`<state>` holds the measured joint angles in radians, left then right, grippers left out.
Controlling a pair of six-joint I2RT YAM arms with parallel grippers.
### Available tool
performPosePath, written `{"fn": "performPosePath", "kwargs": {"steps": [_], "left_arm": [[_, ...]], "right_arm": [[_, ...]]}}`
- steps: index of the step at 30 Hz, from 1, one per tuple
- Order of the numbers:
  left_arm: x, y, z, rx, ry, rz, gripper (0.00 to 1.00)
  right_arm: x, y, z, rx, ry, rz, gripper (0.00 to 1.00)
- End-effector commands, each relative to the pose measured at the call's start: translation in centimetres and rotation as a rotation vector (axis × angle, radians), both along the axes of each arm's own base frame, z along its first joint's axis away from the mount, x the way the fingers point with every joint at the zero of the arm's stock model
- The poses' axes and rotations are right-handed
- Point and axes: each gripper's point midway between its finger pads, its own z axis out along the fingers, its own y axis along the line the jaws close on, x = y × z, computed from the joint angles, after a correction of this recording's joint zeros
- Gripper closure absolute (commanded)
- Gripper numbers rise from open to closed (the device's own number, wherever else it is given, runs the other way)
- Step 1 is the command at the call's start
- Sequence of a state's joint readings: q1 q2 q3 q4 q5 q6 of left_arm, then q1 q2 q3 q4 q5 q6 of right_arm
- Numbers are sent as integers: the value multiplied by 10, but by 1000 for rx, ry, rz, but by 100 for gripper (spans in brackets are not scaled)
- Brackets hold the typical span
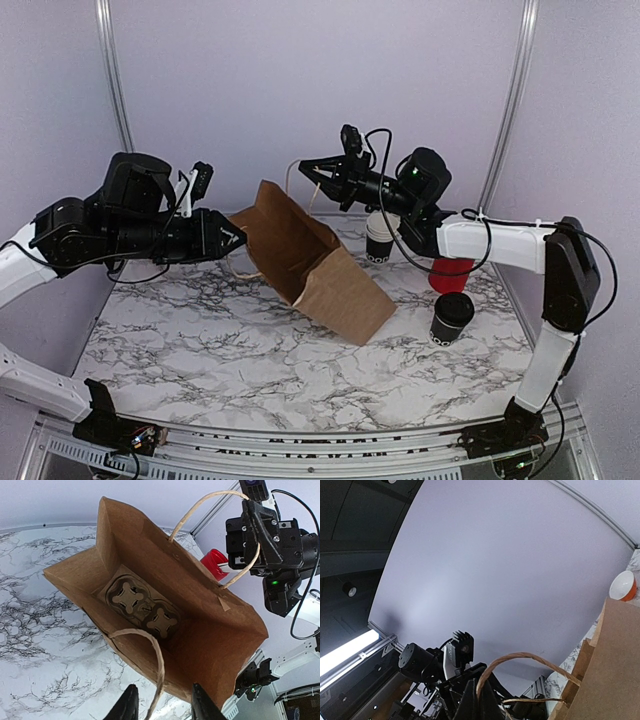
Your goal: Pack the takeout coffee
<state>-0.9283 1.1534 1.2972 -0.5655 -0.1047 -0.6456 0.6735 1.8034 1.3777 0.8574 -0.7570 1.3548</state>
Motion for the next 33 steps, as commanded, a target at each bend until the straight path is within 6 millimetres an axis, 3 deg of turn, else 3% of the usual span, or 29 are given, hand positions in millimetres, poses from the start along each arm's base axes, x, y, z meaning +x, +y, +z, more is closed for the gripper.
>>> {"fn": "performPosePath", "kwargs": {"steps": [1,5,10,17,21,26,28,33], "left_arm": [[6,3,-10,27,-2,32,65],[8,5,-13,41,-3,41,70],[11,6,-4,37,-27,53,98],[26,24,63,4,-160,110,100],[44,33,73,-11,-150,107,100],[62,30,57,6,-101,62,100],[64,25,53,1,-86,31,100],[69,32,64,-4,-124,-15,100]], "right_arm": [[-7,-12,36,44,-81,-18,100],[-8,-12,37,41,-85,-21,100],[-8,-13,37,29,-93,-32,100],[-5,-16,34,-61,-112,-98,100],[-4,-26,32,-159,-146,-184,97],[-8,-41,2,-308,-147,-267,88],[-10,-46,-19,-395,-135,-294,83],[-16,-65,-50,-630,-195,-391,65]]}}
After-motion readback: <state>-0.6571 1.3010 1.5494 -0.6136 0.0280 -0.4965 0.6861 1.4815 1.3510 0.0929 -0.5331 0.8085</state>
